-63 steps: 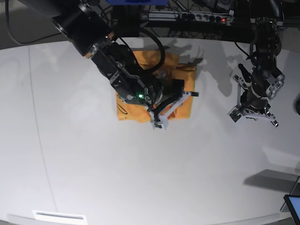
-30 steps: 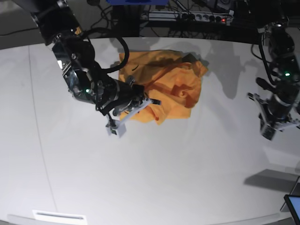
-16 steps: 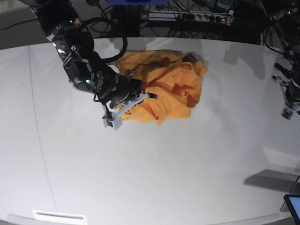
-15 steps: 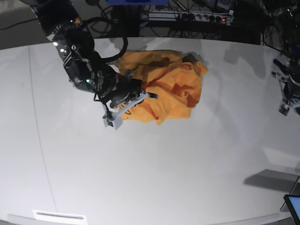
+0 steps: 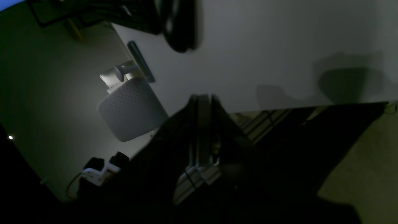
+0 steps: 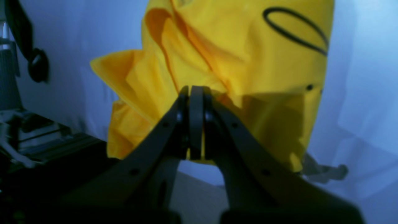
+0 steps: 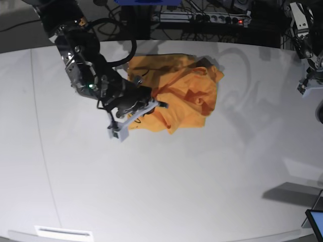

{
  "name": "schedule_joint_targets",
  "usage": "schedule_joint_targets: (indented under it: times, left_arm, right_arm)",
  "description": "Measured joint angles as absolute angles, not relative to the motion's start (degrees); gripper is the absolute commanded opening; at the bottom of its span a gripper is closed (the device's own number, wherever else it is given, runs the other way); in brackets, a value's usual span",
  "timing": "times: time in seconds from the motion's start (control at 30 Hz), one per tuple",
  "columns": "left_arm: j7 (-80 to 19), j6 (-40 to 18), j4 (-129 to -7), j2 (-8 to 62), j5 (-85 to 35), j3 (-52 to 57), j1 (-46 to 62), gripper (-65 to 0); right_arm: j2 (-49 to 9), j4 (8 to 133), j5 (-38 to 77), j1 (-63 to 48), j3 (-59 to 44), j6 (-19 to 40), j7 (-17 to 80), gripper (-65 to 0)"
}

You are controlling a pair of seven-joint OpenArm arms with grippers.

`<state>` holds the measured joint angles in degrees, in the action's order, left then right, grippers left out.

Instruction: Fold the T-shirt properly

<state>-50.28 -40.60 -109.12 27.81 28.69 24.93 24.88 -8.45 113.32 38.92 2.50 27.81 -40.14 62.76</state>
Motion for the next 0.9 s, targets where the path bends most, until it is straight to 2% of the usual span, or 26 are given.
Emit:
schedule_joint_targets:
  times: [0.27, 0.77, 0.9]
  left_arm:
    - [-50.11, -40.6, -109.03, 27.97, 29.58, 25.06, 29.23, -65.0]
    - [-49.91, -40.6, -109.06, 27.81, 29.58, 25.04, 28.95, -65.0]
    - [-49.91, -40.58, -109.06, 27.79, 29.58, 25.15, 28.97, -65.0]
  right_arm:
    - [-11.49, 113.32, 38.83, -1.28, 26.0, -40.16, 62.57, -65.0]
    - [-6.2, 113.3, 38.63, -1.91, 30.35, -40.16, 62.81, -65.0]
    - [-6.46, 113.3, 38.57, -1.45, 30.52, -40.16, 62.59, -65.0]
